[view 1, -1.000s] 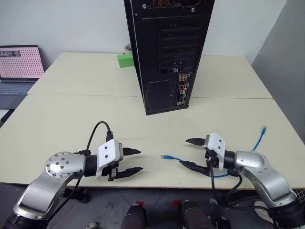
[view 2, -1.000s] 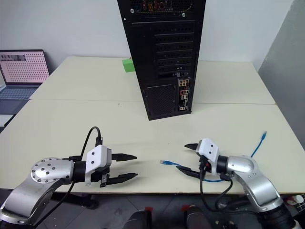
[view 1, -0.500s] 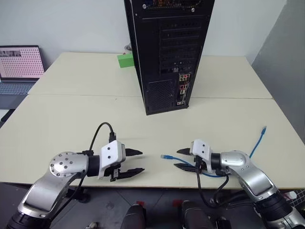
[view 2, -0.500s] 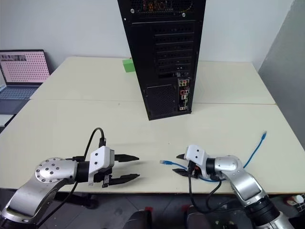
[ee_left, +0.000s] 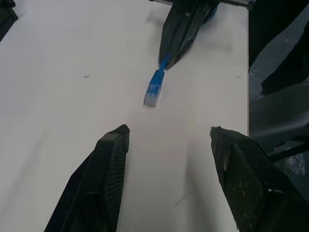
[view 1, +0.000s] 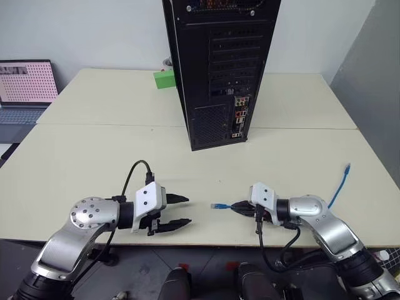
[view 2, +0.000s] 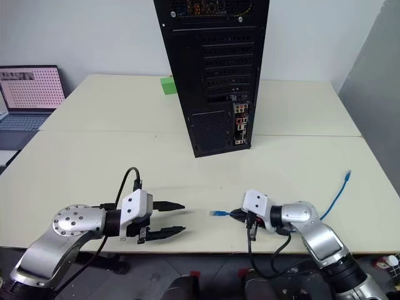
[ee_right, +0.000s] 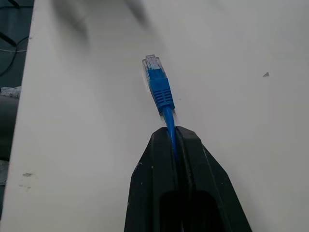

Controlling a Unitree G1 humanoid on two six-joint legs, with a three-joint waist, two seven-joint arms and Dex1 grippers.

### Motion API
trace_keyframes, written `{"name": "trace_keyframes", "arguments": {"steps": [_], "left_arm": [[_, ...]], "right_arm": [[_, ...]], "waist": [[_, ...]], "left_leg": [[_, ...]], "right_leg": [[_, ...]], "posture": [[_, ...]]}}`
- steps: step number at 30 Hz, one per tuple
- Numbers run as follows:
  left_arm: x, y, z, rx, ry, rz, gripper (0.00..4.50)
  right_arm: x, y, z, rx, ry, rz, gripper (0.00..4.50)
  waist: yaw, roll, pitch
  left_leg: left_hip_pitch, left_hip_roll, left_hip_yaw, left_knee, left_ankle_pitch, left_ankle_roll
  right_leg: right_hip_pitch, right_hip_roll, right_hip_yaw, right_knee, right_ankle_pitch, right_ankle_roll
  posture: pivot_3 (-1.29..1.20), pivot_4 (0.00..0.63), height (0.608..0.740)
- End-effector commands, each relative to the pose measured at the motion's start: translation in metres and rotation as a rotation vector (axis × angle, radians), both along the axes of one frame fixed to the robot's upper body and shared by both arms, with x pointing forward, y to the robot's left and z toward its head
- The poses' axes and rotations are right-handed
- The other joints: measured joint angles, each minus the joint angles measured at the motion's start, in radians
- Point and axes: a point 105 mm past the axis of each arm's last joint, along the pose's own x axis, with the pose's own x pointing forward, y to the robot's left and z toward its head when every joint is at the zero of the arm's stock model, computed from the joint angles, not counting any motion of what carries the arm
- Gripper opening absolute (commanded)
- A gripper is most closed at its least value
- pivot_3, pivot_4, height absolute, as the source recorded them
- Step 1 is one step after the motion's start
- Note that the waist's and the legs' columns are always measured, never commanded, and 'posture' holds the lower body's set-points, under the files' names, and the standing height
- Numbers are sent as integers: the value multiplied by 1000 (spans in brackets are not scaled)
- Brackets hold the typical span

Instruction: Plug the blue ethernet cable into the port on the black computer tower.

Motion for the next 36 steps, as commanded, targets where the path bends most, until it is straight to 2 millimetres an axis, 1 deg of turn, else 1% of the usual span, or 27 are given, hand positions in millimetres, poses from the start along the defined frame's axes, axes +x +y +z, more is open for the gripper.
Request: {"name": "trace_keyframes", "arguments": {"steps": [1, 5, 10, 14, 16, 20, 23, 28, 30, 31, 36], "left_arm": [[7, -7, 5, -24, -25, -36, 2876], [12, -11, 4, -40, -5, -60, 2876], [20, -21, 9, -76, 7, -95, 2876], [22, -27, 6, -73, 7, -116, 2876], [23, -29, 5, -72, 10, -124, 2876], [27, -31, 0, -47, 3, -130, 2876], [32, -31, -1, -42, -12, -114, 2876], [34, -35, -2, -48, -22, -118, 2876], [34, -36, -2, -50, -25, -120, 2486], [34, -37, -2, -51, -26, -120, 2372], [34, -38, -1, -56, -28, -126, 1285]], "right_arm": [[-2, 9, 29, 41, -56, 58, 51], [-2, 13, 36, 40, -71, 76, 51], [-1, 16, 37, 34, -80, 88, 51], [0, 18, 38, 36, -84, 94, 51], [0, 19, 38, 37, -85, 95, 51], [0, 22, 39, 42, -90, 99, 51], [0, 23, 40, 44, -91, 103, 51], [-1, 25, 39, 46, -90, 110, 51], [-2, 25, 39, 46, -89, 112, 0], [-2, 26, 39, 46, -89, 113, 0], [-2, 26, 39, 42, -91, 115, 0]], "waist": [[0, 0, 0], [0, 0, 0], [0, 0, 0], [0, 0, 0], [0, 0, 0], [0, 0, 0], [0, 0, 0], [0, 0, 0], [0, 0, 0], [0, 0, 0], [0, 0, 0]], "left_leg": [[0, 0, 0, 0, 0, 0], [0, 0, 0, 0, 0, 0], [0, 0, -1, 0, 0, 0], [0, 0, -1, 1, 0, 0], [0, 0, -1, 1, 0, 0], [0, 0, -1, 1, 0, 0], [0, 0, -1, 1, 0, 0], [0, 0, -1, 1, 0, 0], [0, 0, -1, 1, 0, 0], [0, 0, -1, 1, 0, 0], [0, 0, -1, 1, 0, 0]], "right_leg": [[0, 0, 0, 0, 0, 0], [0, 0, 0, 0, 0, 0], [0, 0, 0, 1, 0, 0], [0, 1, 0, 1, 1, 1], [0, 1, 0, 1, 3, 5], [0, 1, 0, 1, 3, 5], [0, 1, 0, 1, 3, 5], [0, 1, 0, 1, 3, 5], [0, 1, 0, 1, 3, 5], [0, 1, 0, 1, 3, 5], [0, 1, 0, 1, 3, 5]], "posture": [[0, 150, 740], [0, 150, 740], [0, 150, 740], [0, 150, 740], [0, 150, 740], [0, 150, 740], [0, 150, 740], [0, 150, 740], [0, 150, 740], [0, 150, 740], [0, 150, 740]]}}
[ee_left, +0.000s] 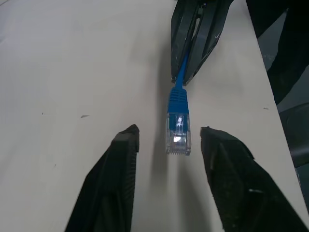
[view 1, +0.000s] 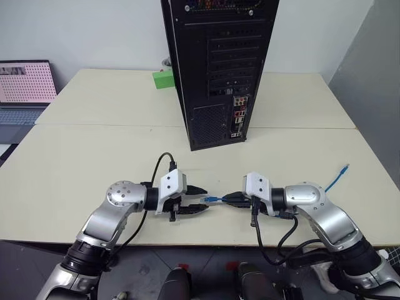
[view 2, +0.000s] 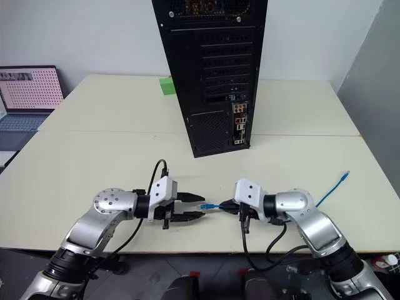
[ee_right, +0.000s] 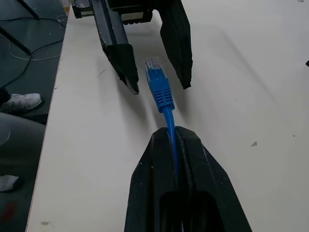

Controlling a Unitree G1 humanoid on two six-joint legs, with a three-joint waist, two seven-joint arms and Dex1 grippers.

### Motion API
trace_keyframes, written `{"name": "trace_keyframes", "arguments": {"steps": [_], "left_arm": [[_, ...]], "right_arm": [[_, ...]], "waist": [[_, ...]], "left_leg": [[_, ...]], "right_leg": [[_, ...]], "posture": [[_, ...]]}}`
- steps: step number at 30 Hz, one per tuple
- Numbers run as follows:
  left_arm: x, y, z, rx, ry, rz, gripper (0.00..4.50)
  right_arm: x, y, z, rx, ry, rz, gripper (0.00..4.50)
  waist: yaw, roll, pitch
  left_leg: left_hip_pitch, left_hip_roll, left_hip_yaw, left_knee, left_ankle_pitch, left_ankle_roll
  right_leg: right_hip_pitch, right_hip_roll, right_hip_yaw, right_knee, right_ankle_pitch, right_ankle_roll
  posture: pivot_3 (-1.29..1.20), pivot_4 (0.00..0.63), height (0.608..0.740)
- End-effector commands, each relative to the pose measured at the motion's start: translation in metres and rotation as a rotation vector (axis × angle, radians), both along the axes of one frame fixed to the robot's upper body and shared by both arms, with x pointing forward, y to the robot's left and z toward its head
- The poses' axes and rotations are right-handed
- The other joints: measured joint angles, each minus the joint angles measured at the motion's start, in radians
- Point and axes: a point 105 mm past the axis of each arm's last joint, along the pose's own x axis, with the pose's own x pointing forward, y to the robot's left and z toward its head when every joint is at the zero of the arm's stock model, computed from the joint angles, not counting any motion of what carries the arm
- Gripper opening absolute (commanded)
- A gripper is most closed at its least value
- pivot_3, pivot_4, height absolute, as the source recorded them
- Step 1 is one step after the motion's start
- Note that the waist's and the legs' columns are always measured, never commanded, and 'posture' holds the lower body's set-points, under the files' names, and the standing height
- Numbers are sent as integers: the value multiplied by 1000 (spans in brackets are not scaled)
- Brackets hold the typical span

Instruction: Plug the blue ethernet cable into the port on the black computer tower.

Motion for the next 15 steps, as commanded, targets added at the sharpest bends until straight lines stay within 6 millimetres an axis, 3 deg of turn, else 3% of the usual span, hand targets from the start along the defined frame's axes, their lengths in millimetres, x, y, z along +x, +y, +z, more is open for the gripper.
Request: {"name": "trace_keyframes", "arguments": {"steps": [1, 5, 12, 15], "left_arm": [[0, -4, 7, -8, -38, -20, 1084], [0, -4, 7, -8, -37, -23, 282], [-3, -6, 6, -18, -41, -35, 282], [-3, -7, 7, -25, -58, -48, 282]], "right_arm": [[-1, 4, 11, 10, -49, 26, 0], [-1, 4, 11, 8, -51, 26, 0], [-1, 3, 10, 3, -40, 26, 0], [-1, -1, 11, -11, -35, 33, 670]], "waist": [[0, 0, 0], [0, 0, 0], [0, 0, 0], [0, 0, 0]], "left_leg": [[0, 0, 0, 0, 0, 0], [0, 0, 0, 0, 0, 0], [0, 0, 0, 0, 0, 0], [0, 0, 0, 0, 0, 0]], "right_leg": [[0, 0, 0, 0, 0, 0], [0, 0, 0, 0, 0, 0], [0, 0, 0, 0, 0, 0], [0, 0, 0, 0, 0, 0]], "posture": [[0, 150, 740], [0, 150, 740], [0, 150, 740], [0, 150, 740]]}}
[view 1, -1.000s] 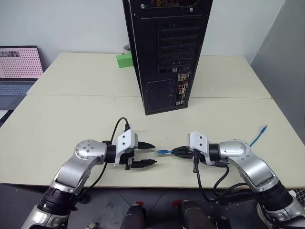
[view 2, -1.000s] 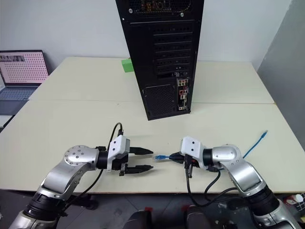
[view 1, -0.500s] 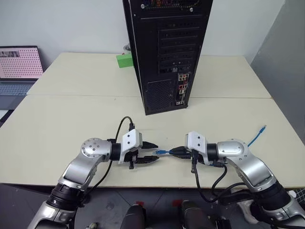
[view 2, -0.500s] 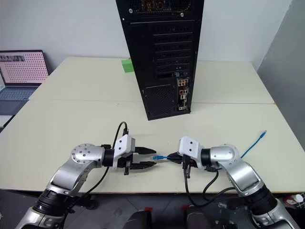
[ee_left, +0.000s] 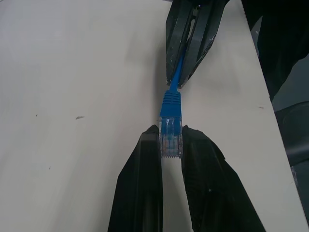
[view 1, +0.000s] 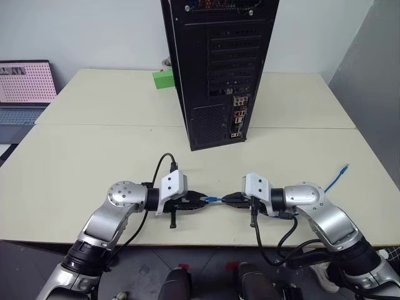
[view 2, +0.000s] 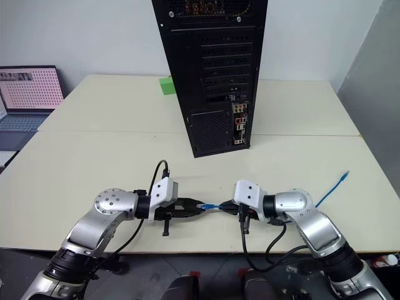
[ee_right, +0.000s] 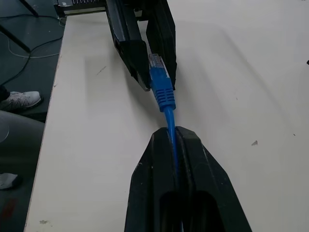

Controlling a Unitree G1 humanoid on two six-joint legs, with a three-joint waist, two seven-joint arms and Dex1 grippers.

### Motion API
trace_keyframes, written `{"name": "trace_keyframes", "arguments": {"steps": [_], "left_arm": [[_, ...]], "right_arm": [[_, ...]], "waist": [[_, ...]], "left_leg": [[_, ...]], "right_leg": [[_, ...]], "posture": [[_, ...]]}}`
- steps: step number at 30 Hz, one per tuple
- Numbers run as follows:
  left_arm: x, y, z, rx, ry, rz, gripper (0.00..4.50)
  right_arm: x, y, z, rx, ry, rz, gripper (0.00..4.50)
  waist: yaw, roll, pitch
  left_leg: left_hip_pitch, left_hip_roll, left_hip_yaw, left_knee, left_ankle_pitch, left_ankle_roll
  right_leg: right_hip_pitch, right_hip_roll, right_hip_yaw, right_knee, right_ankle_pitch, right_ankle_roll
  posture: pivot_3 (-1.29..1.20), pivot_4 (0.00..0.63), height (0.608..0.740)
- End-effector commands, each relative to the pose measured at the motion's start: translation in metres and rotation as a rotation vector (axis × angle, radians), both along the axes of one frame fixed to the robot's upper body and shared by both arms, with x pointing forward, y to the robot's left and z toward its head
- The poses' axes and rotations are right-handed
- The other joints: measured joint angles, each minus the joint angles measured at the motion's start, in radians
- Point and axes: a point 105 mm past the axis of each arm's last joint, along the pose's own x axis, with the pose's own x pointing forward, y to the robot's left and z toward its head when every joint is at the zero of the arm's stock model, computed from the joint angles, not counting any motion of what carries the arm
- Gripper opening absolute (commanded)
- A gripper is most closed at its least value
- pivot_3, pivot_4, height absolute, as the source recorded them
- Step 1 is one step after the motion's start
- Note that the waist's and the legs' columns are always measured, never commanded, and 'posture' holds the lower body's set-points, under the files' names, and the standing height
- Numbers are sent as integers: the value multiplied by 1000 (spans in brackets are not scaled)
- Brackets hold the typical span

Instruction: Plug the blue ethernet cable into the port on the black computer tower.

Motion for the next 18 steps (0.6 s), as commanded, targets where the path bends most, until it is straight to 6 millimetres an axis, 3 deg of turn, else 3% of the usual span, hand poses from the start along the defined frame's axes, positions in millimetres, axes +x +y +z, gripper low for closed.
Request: {"name": "trace_keyframes", "arguments": {"steps": [1, 7, 10, 18], "left_arm": [[-1, -6, 7, -24, -56, -28, 282], [-2, -10, 10, -23, -126, -59, 282], [3, -14, 16, -4, -343, -83, 282], [11, -20, 19, 40, -878, -191, 282]], "right_arm": [[-1, -3, 12, -7, -32, 33, 973], [-3, -28, 24, -26, -1, 8, 2308], [-13, -41, 40, 64, 110, -35, 3011], [-9, -32, 54, 309, 303, -177, 3015]], "waist": [[0, 0, 0], [2, 0, 0], [4, 0, 0], [15, 0, 0]], "left_leg": [[0, 0, 0, 0, 0, 0], [0, 0, 0, 0, 0, 0], [0, 0, 0, 0, 0, 0], [1, 0, 0, 1, 0, 0]], "right_leg": [[0, 0, 0, 0, 0, 0], [0, 0, 0, 0, 0, 0], [0, 0, 0, 0, 0, 0], [2, 0, 1, 0, 0, 0]], "posture": [[0, 150, 740], [0, 150, 740], [0, 150, 740], [0, 150, 740]]}}
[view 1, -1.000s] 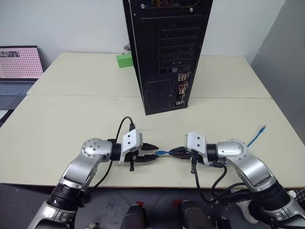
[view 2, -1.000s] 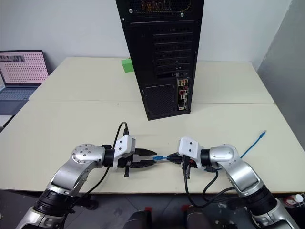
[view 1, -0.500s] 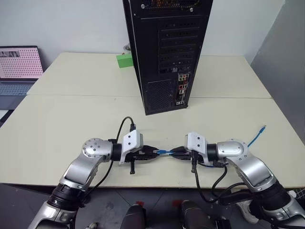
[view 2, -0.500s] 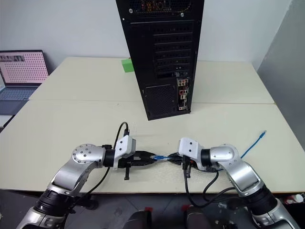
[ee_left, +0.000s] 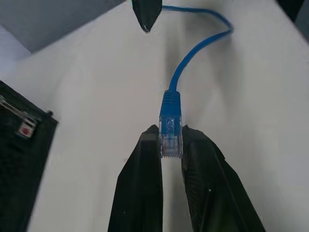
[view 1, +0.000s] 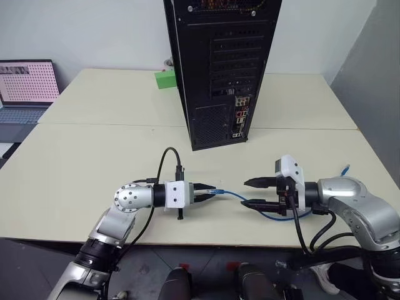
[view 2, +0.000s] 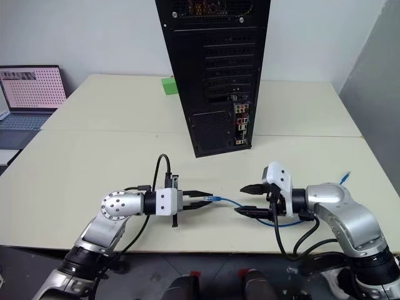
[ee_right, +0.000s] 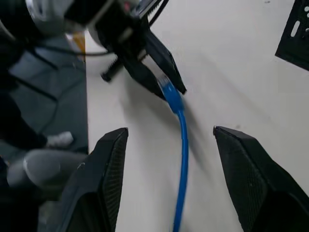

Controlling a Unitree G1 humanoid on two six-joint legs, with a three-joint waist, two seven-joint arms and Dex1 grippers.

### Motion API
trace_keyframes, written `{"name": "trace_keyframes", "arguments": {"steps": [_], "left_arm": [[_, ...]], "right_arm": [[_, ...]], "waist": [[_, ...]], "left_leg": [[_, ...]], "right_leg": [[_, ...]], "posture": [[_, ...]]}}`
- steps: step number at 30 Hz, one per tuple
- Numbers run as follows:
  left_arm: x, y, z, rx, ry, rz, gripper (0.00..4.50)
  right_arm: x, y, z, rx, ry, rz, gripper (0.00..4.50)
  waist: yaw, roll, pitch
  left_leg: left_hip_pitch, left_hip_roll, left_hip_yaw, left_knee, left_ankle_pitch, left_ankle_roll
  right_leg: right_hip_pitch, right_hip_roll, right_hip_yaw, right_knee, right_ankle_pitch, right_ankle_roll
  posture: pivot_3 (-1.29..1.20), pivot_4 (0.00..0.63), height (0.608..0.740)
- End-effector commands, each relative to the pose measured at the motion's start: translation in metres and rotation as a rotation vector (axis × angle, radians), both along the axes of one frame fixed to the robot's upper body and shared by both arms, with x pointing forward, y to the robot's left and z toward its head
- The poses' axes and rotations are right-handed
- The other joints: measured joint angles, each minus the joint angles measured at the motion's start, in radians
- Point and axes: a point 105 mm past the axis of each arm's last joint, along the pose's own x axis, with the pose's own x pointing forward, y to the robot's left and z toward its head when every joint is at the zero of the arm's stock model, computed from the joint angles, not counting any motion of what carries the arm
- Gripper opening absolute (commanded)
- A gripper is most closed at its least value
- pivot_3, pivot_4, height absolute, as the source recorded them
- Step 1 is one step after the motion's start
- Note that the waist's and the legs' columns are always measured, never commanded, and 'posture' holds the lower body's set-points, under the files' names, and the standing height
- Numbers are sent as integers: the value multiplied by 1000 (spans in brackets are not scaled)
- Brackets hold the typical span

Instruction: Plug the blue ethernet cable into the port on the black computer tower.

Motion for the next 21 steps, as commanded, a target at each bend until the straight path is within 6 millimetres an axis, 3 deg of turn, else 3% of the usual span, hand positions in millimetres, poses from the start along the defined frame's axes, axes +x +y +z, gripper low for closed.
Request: {"name": "trace_keyframes", "arguments": {"steps": [1, 9, 18, 21], "left_arm": [[-4, -4, 8, 13, -257, -93, 282], [-10, -8, 19, -49, -470, -179, 282], [-11, -12, 22, -76, -511, -198, 282], [-12, -13, 23, -82, -518, -199, 282]], "right_arm": [[2, 6, 11, 80, 30, -46, 3015], [4, 21, 12, 161, 113, -48, 3015], [0, 26, 6, 151, 161, -10, 3015], [1, 28, 6, 153, 167, -8, 2574]], "waist": [[3, 0, 0], [4, 0, 0], [4, 0, 0], [4, 0, 0]], "left_leg": [[0, 0, 0, 0, 0, 0], [-1, 0, 0, 0, 0, 0], [-1, 0, 0, 0, 0, 0], [-1, 0, 0, 0, 0, 0]], "right_leg": [[0, 0, 0, 0, 0, 0], [0, 0, 0, -1, 1, 1], [0, 0, 0, 0, 1, 1], [0, 0, 0, 0, 1, 1]], "posture": [[0, 150, 740], [0, 150, 740], [0, 150, 740], [0, 150, 740]]}}
